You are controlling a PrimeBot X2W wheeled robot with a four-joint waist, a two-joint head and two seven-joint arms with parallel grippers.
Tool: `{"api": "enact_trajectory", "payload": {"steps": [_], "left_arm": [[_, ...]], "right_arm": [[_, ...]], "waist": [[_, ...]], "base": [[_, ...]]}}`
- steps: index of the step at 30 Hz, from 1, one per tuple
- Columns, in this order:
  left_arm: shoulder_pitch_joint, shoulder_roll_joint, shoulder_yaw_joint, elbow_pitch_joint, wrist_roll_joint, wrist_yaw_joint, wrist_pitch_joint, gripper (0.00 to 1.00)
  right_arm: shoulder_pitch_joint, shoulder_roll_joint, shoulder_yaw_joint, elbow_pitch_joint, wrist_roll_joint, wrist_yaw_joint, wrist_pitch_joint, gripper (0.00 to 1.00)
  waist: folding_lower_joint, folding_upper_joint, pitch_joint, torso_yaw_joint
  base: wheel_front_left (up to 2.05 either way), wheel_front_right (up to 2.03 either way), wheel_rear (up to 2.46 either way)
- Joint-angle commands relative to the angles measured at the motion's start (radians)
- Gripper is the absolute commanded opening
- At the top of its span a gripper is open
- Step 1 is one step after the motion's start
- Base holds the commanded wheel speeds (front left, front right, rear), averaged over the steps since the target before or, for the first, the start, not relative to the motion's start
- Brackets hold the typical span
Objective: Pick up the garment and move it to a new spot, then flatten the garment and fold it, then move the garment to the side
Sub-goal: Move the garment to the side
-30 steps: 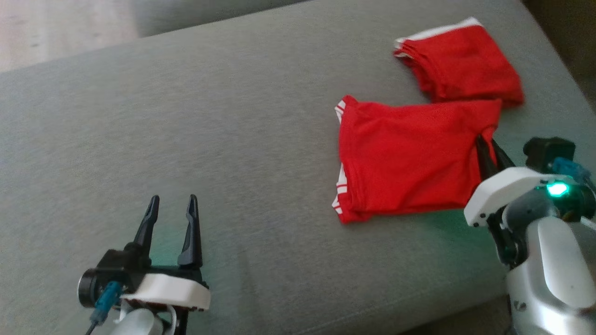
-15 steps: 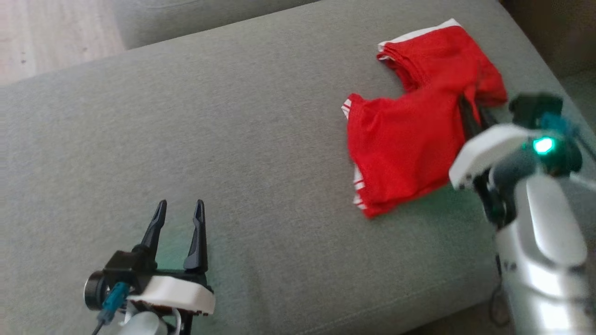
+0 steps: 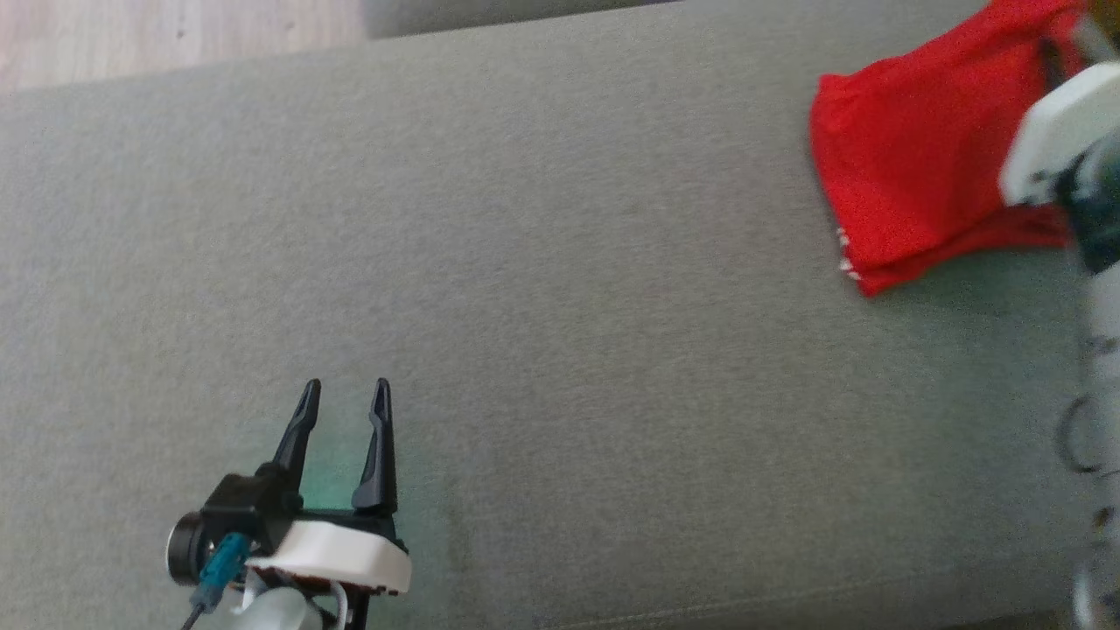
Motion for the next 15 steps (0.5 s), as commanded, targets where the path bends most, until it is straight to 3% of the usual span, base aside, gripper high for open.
{"api": "enact_trajectory", "payload": {"steps": [1, 10, 11, 12, 13, 15], "left_arm": [[-0.046, 0.010, 0.041, -0.029, 0.002, -0.001, -0.012, 1.00], [-0.055, 0.016, 0.038, -0.039, 0.014, 0.006, -0.012, 1.00], [-0.054, 0.019, 0.038, -0.040, 0.015, 0.007, -0.012, 1.00], [-0.054, 0.021, 0.038, -0.041, 0.015, 0.007, -0.011, 1.00], [-0.055, 0.022, 0.038, -0.042, 0.015, 0.007, -0.011, 1.00], [-0.058, 0.022, 0.035, -0.042, 0.017, 0.009, -0.008, 1.00]], "right_arm": [[-0.068, -0.044, 0.006, -0.021, -0.013, 0.007, 0.006, 0.00], [-0.119, -0.228, -0.070, 0.063, -0.036, 0.007, 0.031, 0.00], [-0.112, -0.238, -0.082, 0.077, -0.043, 0.007, 0.034, 0.24], [-0.104, -0.244, -0.094, 0.088, -0.052, 0.007, 0.029, 0.78], [-0.096, -0.249, -0.107, 0.097, -0.065, 0.007, 0.016, 1.00], [-0.080, -0.250, -0.132, 0.113, -0.098, 0.007, -0.007, 1.00]], "waist": [[0.0000, -0.0001, 0.038, 0.040], [0.0000, -0.0001, 0.105, 0.093], [0.0000, -0.0001, 0.108, 0.094], [0.0000, -0.0001, 0.110, 0.094], [0.0000, -0.0001, 0.111, 0.093], [0.0000, -0.0001, 0.108, 0.091]], "base": [[0.00, 0.00, 0.00], [0.00, 0.00, 0.00], [0.00, 0.00, 0.00], [0.00, 0.00, 0.00], [0.00, 0.00, 0.00], [0.00, 0.00, 0.00]]}}
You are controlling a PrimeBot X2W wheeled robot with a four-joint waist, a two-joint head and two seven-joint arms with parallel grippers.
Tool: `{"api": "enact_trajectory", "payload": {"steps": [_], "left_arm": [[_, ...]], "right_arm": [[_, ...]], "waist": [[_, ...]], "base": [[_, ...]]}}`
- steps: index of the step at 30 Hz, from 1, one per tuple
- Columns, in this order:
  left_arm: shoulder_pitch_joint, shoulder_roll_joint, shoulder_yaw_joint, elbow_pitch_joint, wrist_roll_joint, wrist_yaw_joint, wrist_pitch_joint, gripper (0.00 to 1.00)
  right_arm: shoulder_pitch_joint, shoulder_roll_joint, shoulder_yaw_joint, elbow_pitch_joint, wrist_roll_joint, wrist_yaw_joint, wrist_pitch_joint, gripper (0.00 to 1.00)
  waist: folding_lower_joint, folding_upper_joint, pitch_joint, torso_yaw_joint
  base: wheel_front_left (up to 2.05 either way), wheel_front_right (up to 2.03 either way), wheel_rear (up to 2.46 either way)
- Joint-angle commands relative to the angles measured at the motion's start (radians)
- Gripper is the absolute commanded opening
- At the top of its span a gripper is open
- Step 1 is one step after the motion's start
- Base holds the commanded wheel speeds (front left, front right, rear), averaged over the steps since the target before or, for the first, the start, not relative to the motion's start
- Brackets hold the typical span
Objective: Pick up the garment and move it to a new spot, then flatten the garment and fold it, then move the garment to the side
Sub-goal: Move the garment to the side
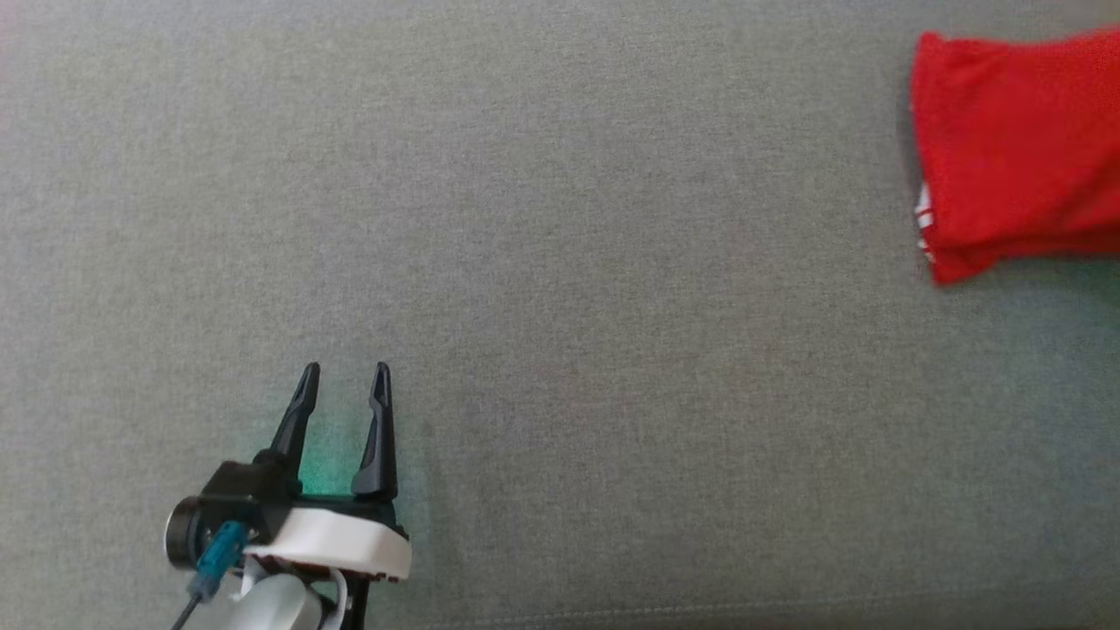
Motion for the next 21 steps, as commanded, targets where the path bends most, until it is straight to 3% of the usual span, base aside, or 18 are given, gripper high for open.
{"api": "enact_trajectory", "payload": {"steps": [1, 6, 14, 21], "left_arm": [[-0.038, 0.021, 0.034, -0.029, 0.015, 0.007, -0.007, 1.00], [-0.036, 0.022, 0.030, -0.028, 0.010, 0.006, -0.001, 1.00], [-0.001, 0.006, 0.065, -0.019, -0.044, 0.001, -0.007, 1.00], [0.068, 0.009, 0.126, -0.004, -0.081, 0.021, -0.015, 1.00]], "right_arm": [[0.004, -0.017, -0.016, -0.030, -0.018, 0.007, -0.024, 1.00], [0.016, 0.054, -0.040, -0.011, -0.048, 0.007, -0.097, 1.00], [0.062, 0.156, 0.110, -0.051, 0.008, 0.007, -0.222, 1.00], [0.224, 0.269, 0.202, -0.180, 0.106, 0.007, -0.298, 1.00]], "waist": [[-0.0003, 0.0000, -0.006, -0.005], [-0.0003, 0.0000, -0.043, -0.025], [-0.0003, 0.0000, -0.181, -0.050], [-0.0003, 0.0000, -0.295, -0.049]], "base": [[0.00, 0.00, 0.00], [0.00, 0.00, 0.00], [0.00, 0.00, 0.00], [0.00, 0.00, 0.00]]}}
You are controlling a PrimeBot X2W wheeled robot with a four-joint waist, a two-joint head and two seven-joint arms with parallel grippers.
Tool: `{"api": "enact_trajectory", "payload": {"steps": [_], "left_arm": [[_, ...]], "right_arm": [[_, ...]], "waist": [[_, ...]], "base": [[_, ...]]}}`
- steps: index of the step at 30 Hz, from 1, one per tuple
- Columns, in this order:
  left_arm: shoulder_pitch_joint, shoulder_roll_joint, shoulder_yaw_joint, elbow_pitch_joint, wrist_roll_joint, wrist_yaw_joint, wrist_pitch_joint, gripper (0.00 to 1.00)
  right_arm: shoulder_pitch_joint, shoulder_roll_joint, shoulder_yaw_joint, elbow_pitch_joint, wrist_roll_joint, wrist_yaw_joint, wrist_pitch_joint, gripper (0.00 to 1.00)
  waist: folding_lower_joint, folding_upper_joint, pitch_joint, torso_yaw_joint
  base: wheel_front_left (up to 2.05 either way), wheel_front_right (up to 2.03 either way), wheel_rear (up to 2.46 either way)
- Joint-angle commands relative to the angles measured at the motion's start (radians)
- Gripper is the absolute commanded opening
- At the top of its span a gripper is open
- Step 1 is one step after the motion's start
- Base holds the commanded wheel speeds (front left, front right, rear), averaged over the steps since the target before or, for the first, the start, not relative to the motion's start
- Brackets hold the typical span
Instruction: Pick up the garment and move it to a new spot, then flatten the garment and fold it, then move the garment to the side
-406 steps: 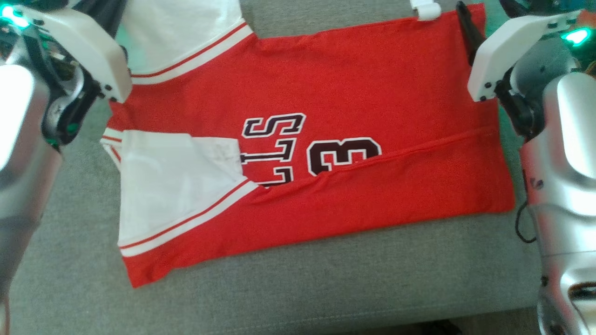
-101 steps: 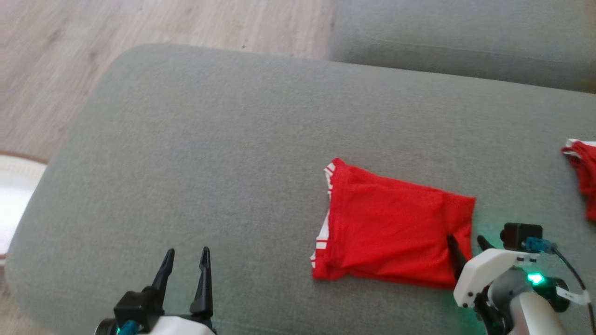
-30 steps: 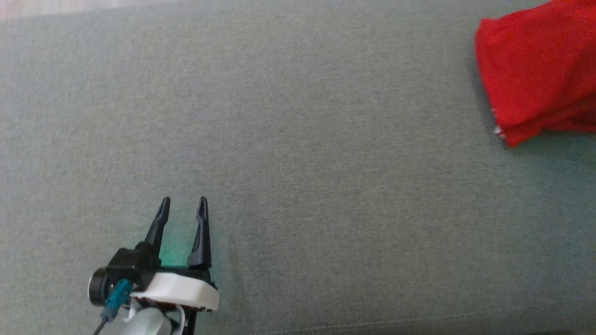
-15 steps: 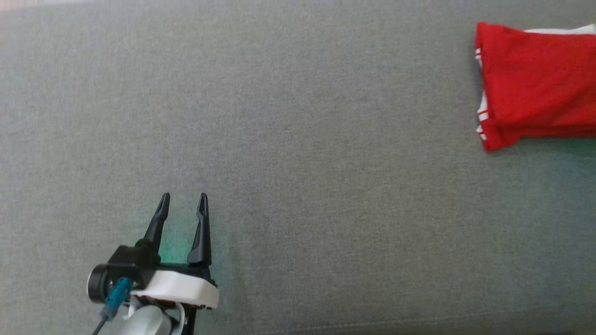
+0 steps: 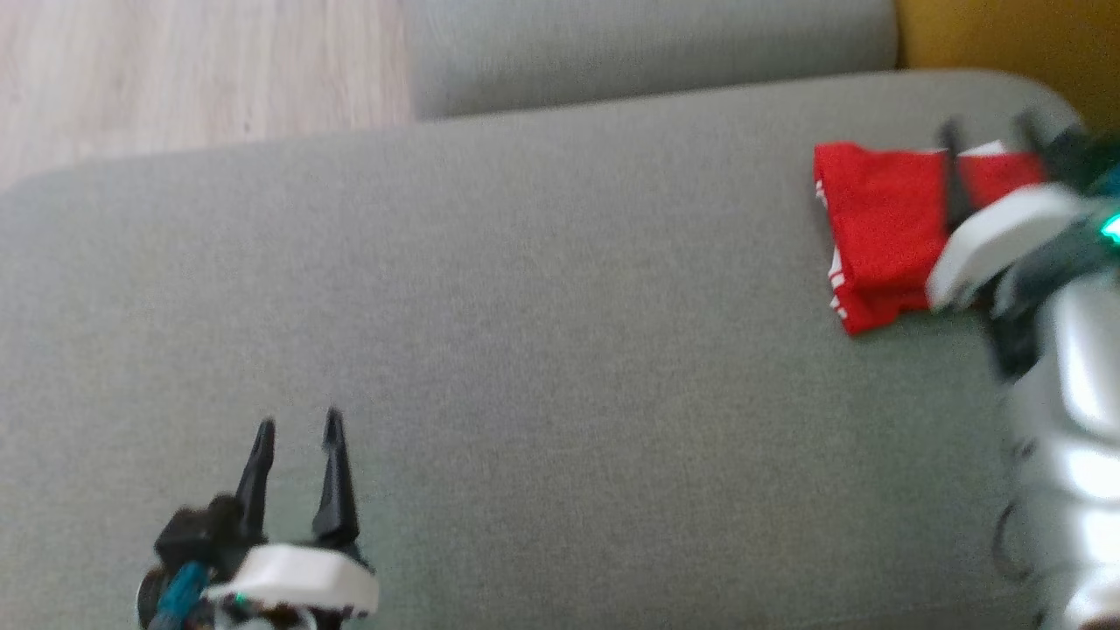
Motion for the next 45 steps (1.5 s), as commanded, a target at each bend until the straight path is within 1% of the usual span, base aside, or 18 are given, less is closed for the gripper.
{"api": "enact_trajectory", "payload": {"steps": [1, 6, 7, 8, 10, 12, 13, 14, 18, 23, 31, 36, 42, 43, 45], "left_arm": [[-0.008, 0.021, 0.054, -0.021, -0.007, 0.007, -0.015, 1.00], [0.037, 0.035, 0.080, -0.017, -0.006, 0.026, -0.018, 1.00], [0.037, 0.035, 0.080, -0.017, -0.006, 0.026, -0.018, 1.00], [0.054, 0.040, 0.080, -0.014, -0.005, 0.028, -0.018, 1.00], [0.067, 0.040, 0.078, -0.013, -0.009, 0.026, -0.017, 1.00], [0.078, 0.040, 0.076, -0.013, -0.013, 0.024, -0.016, 1.00], [0.078, 0.040, 0.076, -0.013, -0.013, 0.024, -0.016, 1.00], [0.083, 0.040, 0.075, -0.014, -0.015, 0.023, -0.016, 1.00], [0.099, 0.045, 0.055, -0.021, -0.004, 0.024, -0.006, 1.00], [0.109, 0.042, 0.030, -0.032, 0.006, 0.026, 0.005, 1.00], [0.114, 0.036, 0.011, -0.044, 0.008, 0.028, 0.014, 1.00], [0.111, 0.036, 0.004, -0.046, 0.010, 0.031, 0.019, 1.00], [0.112, 0.041, -0.006, -0.043, 0.013, 0.033, 0.029, 1.00], [0.150, 0.025, -0.039, -0.018, 0.003, 0.026, 0.031, 0.00], [0.155, 0.017, -0.048, 0.011, 0.000, 0.026, 0.033, 0.00]], "right_arm": [[0.019, 0.025, 0.034, -0.069, 0.014, 0.007, -0.020, 1.00], [0.191, 0.092, 0.051, -0.204, 0.047, 0.007, -0.058, 1.00], [0.191, 0.092, 0.051, -0.204, 0.047, 0.007, -0.058, 1.00], [0.263, 0.112, 0.050, -0.254, 0.060, 0.007, -0.077, 1.00], [0.334, 0.125, 0.042, -0.300, 0.086, 0.007, -0.098, 1.00], [0.408, 0.131, 0.044, -0.344, 0.091, 0.007, -0.111, 1.00], [0.408, 0.131, 0.044, -0.344, 0.091, 0.007, -0.111, 1.00], [0.445, 0.133, 0.044, -0.365, 0.096, 0.007, -0.118, 1.00], [0.586, 0.134, 0.079, -0.441, 0.153, 0.007, -0.142, 1.00], [0.717, 0.134, 0.103, -0.503, 0.166, 0.007, -0.164, 1.00], [0.808, 0.134, 0.106, -0.560, 0.134, 0.007, -0.159, 1.00], [0.816, 0.134, 0.095, -0.581, 0.132, 0.007, -0.148, 1.00], [0.814, 0.134, 0.080, -0.582, 0.139, 0.007, -0.148, 1.00], [0.847, 0.141, 0.062, -0.543, 0.139, 0.000, -0.145, 0.00], [0.849, 0.141, 0.065, -0.511, 0.141, 0.000, -0.145, 0.00]], "waist": [[0.0003, -0.0001, -0.054, 0.004], [0.0003, -0.0001, -0.083, 0.034], [0.0003, -0.0001, -0.083, 0.034], [0.0003, -0.0001, -0.092, 0.048], [0.0003, -0.0001, -0.100, 0.068], [0.0003, -0.0001, -0.109, 0.089], [0.0003, -0.0001, -0.109, 0.089], [0.0003, -0.0001, -0.115, 0.099], [0.0003, -0.0001, -0.130, 0.129], [0.0003, -0.0001, -0.139, 0.140], [0.0003, -0.0001, -0.147, 0.112], [0.0003, -0.0001, -0.148, 0.102], [0.0003, -0.0001, -0.151, 0.108], [0.0003, -0.0001, -0.151, 0.107], [0.0003, -0.0001, -0.151, 0.107]], "base": [[0.00, 0.00, 0.00], [0.00, 0.00, 0.00], [0.00, 0.00, 0.00], [0.00, 0.00, 0.00], [0.00, 0.00, 0.00], [0.00, 0.00, 0.00], [0.00, 0.00, 0.00], [0.00, 0.00, 0.00], [0.00, 0.00, 0.00], [0.00, 0.00, 0.00], [0.00, 0.00, 0.00], [0.00, 0.00, 0.00], [0.00, 0.00, 0.00], [0.00, 0.00, 0.00], [0.00, 0.00, 0.00]]}}
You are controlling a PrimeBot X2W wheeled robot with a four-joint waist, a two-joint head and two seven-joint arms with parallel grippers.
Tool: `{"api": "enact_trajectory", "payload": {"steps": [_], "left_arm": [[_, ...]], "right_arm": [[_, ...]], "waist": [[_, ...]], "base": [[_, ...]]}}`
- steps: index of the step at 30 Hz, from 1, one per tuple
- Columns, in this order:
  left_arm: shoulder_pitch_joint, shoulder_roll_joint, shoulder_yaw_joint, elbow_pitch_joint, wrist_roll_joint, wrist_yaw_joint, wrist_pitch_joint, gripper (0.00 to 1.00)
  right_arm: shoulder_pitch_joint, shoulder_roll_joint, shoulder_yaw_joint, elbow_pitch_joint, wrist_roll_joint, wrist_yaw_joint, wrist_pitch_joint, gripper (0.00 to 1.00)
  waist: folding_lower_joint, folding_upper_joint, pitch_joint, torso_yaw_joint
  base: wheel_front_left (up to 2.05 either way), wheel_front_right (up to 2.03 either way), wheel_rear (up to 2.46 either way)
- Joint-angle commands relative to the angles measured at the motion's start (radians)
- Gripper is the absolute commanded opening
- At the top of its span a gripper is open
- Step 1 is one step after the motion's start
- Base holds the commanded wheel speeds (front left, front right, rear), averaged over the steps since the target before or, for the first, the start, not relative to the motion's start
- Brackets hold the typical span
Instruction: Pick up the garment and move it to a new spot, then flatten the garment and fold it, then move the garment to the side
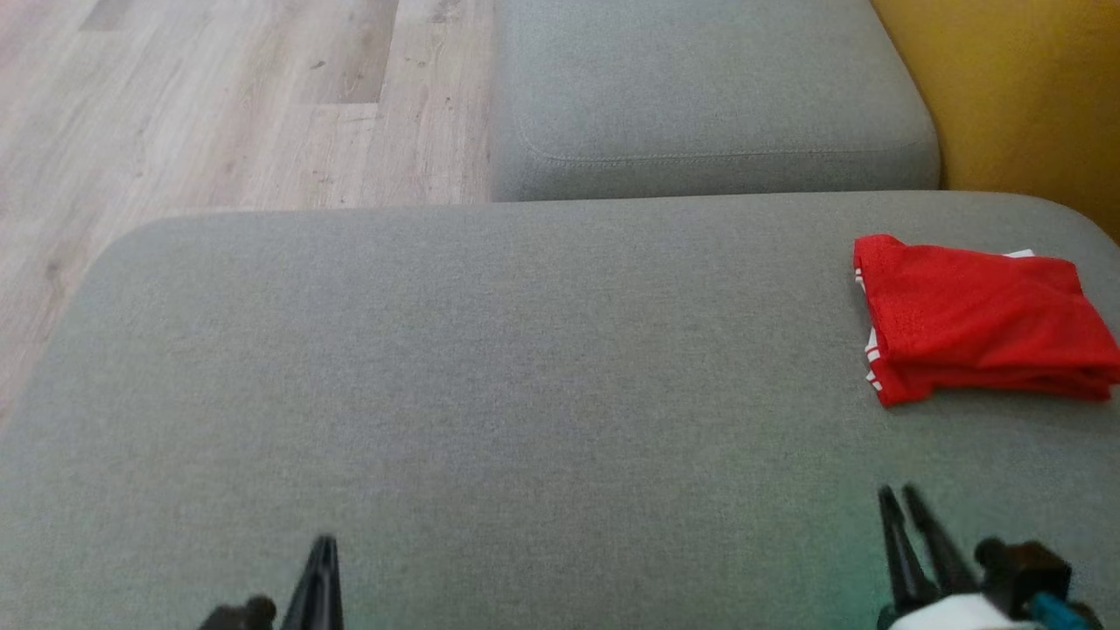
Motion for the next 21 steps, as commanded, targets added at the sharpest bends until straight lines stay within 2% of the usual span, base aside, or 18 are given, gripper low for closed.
{"api": "enact_trajectory", "payload": {"steps": [1, 21], "left_arm": [[0.010, -0.006, -0.003, 0.015, -0.001, 0.000, 0.000, 0.00], [-0.017, -0.048, 0.090, 0.034, -0.147, -0.060, 0.047, 0.00]], "right_arm": [[0.003, 0.000, 0.001, 0.023, 0.001, 0.000, 0.000, 0.00], [-0.041, -0.003, -0.011, 0.046, 0.231, 0.001, 0.031, 0.00]], "waist": [[0.0001, -0.0001, 0.000, 0.000], [0.0001, -0.0001, 0.017, -0.007]], "base": [[0.00, 0.00, 0.00], [0.00, 0.00, 0.00]]}}
